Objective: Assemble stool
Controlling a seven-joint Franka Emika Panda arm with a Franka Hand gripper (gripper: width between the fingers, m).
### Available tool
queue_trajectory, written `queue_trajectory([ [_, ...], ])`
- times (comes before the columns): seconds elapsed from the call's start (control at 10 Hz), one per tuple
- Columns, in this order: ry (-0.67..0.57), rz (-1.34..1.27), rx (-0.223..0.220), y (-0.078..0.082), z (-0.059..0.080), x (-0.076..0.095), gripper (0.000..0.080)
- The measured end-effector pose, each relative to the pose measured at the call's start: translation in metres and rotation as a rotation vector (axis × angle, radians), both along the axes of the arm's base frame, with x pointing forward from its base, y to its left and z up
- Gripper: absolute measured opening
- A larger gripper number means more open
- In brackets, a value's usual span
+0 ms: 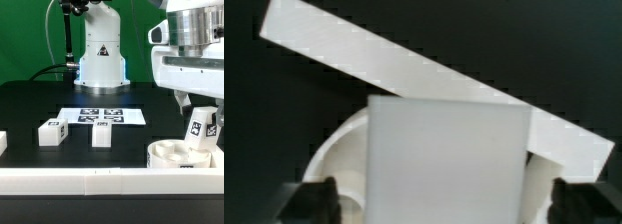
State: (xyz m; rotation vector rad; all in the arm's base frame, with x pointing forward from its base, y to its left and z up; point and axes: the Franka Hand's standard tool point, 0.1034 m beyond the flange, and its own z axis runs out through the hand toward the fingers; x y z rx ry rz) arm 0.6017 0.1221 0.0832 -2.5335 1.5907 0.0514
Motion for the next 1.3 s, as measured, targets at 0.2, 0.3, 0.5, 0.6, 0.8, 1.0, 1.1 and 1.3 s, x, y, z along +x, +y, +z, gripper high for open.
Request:
queue_trajectory([
  [0.2,-0.024,0.043,0.008,0.002,0.014,0.001,0.0645],
  [0.3,-0.025,0.045,0.011,0.003,0.013,0.001,0.0645],
  [0.5,-0.046,0.196,0.002,0.003,0.012,0.001,0.0649],
  [0.6,-0.058,0.300,-0.009,0.003,0.012,0.001,0.0649],
  [0.8,-0.098,0.596,-0.027,0.007,0.019,0.005,0.0649],
  [1.0,-0.135,0.824,-0.038,0.004,0.022,0.008,0.0649],
  [1.1,-0.146,0.903,-0.045,0.003,0.022,0.008,0.0649],
  [1.3,-0.160,1.004,-0.050,0.003,0.021,0.008,0.0649],
])
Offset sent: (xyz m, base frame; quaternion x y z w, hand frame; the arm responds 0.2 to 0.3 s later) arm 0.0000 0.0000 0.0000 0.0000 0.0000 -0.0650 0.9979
